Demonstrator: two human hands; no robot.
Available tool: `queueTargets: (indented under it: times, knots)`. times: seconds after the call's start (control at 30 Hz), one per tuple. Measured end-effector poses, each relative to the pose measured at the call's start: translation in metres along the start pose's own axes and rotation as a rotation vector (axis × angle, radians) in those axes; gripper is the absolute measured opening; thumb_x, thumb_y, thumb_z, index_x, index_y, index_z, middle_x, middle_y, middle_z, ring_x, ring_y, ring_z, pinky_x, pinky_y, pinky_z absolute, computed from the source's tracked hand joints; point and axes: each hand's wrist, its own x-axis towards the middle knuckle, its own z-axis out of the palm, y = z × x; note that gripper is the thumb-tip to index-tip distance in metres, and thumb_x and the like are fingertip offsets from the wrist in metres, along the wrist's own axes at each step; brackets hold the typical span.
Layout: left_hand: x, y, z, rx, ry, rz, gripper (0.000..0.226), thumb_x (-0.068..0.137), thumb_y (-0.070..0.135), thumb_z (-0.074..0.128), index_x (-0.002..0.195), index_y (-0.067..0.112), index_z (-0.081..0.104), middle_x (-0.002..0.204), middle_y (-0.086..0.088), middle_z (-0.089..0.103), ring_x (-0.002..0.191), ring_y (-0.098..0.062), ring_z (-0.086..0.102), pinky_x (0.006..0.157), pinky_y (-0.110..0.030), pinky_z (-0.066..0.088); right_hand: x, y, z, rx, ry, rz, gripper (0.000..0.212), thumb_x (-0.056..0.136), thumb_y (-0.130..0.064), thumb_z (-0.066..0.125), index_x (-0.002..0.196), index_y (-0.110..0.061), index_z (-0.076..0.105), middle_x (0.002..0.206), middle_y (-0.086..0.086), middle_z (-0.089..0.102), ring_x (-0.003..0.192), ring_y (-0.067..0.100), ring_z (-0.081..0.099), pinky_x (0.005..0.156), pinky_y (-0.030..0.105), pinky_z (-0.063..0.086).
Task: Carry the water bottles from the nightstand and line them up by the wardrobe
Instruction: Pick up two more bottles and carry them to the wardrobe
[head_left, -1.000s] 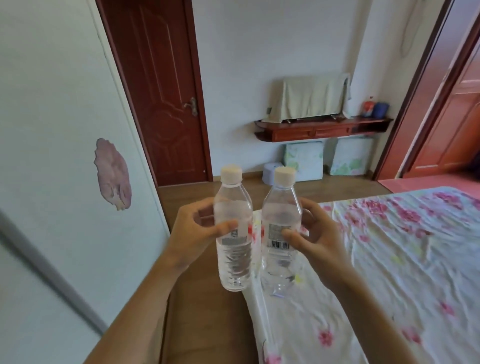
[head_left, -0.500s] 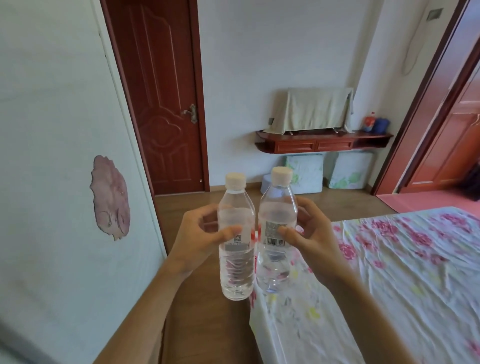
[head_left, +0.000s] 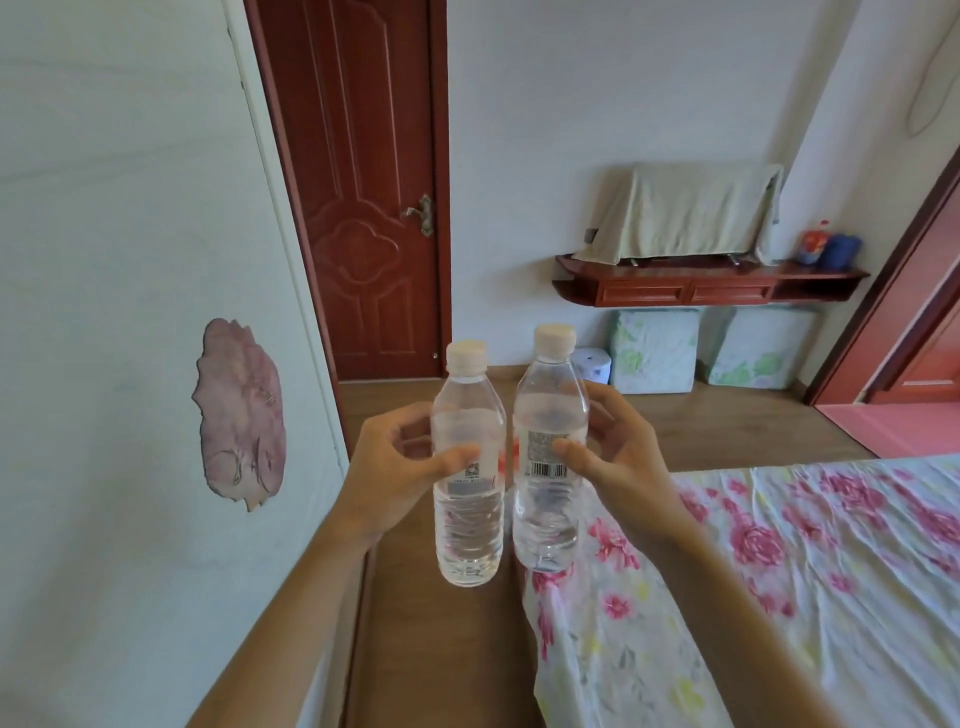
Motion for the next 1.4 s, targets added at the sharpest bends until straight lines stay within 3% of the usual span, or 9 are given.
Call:
queueTargets:
  times: [0.2,0.3,0.47,0.63,0.87,1.03,1.4]
  knots:
    - [0.071,-0.034,-0.008,0.039,0.066,-0.007,0.048,0.063,0.049,0.084,0.105,0.033,0.069,0.098,0.017,0.075,0.097,-0.011,0.071,0.078,-0.022,0.059,0.084,0.035,0.001,0.014,-0.083,-0.005,0.06,0.073,-0.028,0.077,0.127,-0.016,0.054,0.117,0.005,0.071,0.111,0.024,0.068,0.095,0.05,0.055]
    - [0.113,-0.048,-0.01,0.045,0.083,-0.019,0.042,0.064,0.04,0.083,0.103,0.034,0.068,0.096,0.021,0.074,0.096,-0.006,0.07,0.078,-0.02,0.058,0.134,0.049,-0.004,0.005,-0.118,-0.003,0.053,0.077,-0.021,0.076,0.125,-0.017,0.054,0.115,-0.001,0.071,0.11,0.021,0.068,0.095,0.045,0.056]
    - [0.173,-0.069,-0.016,0.009,0.107,-0.04,0.048,0.061,0.045,0.083,0.106,0.032,0.07,0.101,0.012,0.075,0.1,-0.014,0.071,0.081,-0.025,0.059,0.204,0.073,-0.009,0.023,-0.152,-0.005,0.059,0.074,-0.032,0.075,0.127,-0.016,0.053,0.117,-0.004,0.07,0.112,0.018,0.067,0.095,0.038,0.056]
    - [0.223,-0.089,-0.021,0.041,0.128,-0.065,0.043,0.064,0.034,0.081,0.105,0.031,0.069,0.101,0.014,0.075,0.099,-0.011,0.071,0.086,-0.03,0.058,0.257,0.097,-0.008,0.03,-0.191,-0.002,0.052,0.079,-0.017,0.072,0.127,-0.016,0.053,0.117,-0.007,0.07,0.113,0.015,0.067,0.096,0.036,0.056]
    - [0.285,-0.122,-0.028,0.063,0.181,-0.072,0.039,0.064,0.036,0.079,0.101,0.036,0.067,0.095,0.025,0.072,0.096,-0.002,0.07,0.076,-0.015,0.056,0.315,0.13,-0.002,0.066,-0.188,0.015,0.06,0.074,-0.031,0.076,0.127,-0.015,0.053,0.119,0.0,0.07,0.113,0.021,0.067,0.094,0.038,0.057]
    - [0.333,-0.153,-0.039,0.066,0.135,-0.044,0.034,0.074,0.012,0.081,0.098,0.032,0.068,0.09,0.026,0.073,0.09,0.002,0.069,0.072,-0.01,0.052,0.36,0.152,0.006,0.05,-0.168,0.029,0.062,0.072,-0.034,0.078,0.126,-0.017,0.054,0.119,-0.002,0.07,0.114,0.02,0.067,0.094,0.039,0.057]
    - [0.474,-0.207,-0.082,-0.062,0.021,0.003,0.038,0.067,0.022,0.08,0.104,0.021,0.071,0.097,0.01,0.076,0.092,-0.007,0.072,0.074,-0.016,0.054,0.493,0.188,0.03,0.034,-0.078,0.055,0.06,0.07,-0.029,0.079,0.124,-0.019,0.054,0.114,0.003,0.072,0.107,0.02,0.069,0.083,0.034,0.058]
